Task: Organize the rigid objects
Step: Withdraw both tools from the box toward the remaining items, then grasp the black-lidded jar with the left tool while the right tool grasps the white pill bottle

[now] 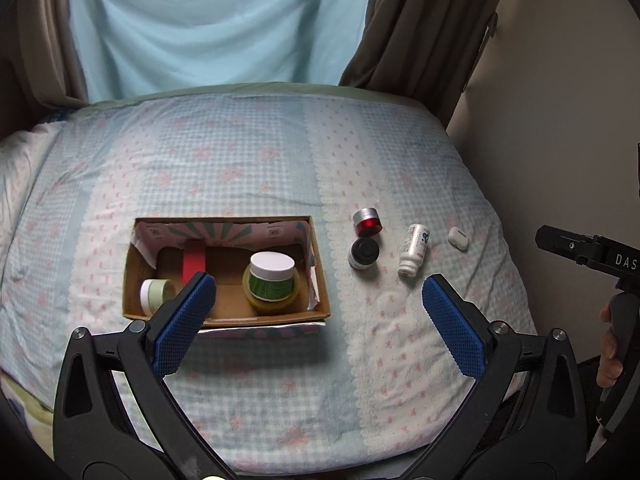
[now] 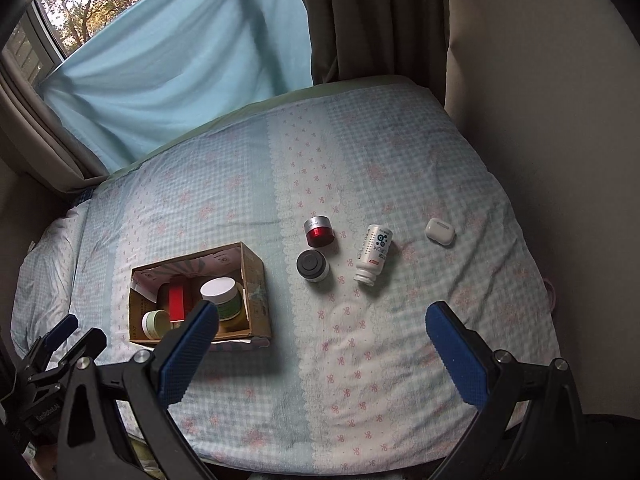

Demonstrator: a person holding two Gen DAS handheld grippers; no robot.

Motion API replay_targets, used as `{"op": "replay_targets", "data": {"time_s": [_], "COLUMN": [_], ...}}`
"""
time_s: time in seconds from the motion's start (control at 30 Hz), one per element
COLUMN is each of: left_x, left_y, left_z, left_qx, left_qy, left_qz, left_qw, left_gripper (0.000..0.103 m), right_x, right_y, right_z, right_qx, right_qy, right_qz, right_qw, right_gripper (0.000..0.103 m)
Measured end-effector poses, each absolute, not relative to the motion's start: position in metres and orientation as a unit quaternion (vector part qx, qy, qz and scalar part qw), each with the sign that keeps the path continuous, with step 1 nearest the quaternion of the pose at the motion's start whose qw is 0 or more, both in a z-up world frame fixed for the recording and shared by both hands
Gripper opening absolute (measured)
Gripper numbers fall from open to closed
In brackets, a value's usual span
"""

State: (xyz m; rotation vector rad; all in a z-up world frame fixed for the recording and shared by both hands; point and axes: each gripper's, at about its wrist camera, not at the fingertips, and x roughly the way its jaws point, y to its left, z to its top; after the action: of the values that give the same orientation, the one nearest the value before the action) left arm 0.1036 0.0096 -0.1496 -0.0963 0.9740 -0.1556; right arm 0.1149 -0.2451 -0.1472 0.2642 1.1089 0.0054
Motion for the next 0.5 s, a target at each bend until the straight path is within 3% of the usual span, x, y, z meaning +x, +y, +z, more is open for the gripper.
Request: {"op": "replay_targets", "data": {"time_s": [0.27,0.5], "left_x": [0.121,0.156], "left_y": [-0.07,-0.117], "left_z": [-0.194,-0.27], "left_qx": [-0.039,-0.019], "left_qy": [0.482,0.481], "left_qz": [-0.04,-0.035], "left_qw": [0.874,0.876], "left_gripper": [0.103,0.103], "right_x": [0.153,0.188], "right_y": [-0.311,-0.336], "right_z": [-0.2,-0.261], "right_qx": [0.155,0.203], "right_qy": [0.557,0.571], "right_qz": [0.013,-0.001], "right_qw": [0.816,0.795], "right_gripper": [0.103,0.103]}}
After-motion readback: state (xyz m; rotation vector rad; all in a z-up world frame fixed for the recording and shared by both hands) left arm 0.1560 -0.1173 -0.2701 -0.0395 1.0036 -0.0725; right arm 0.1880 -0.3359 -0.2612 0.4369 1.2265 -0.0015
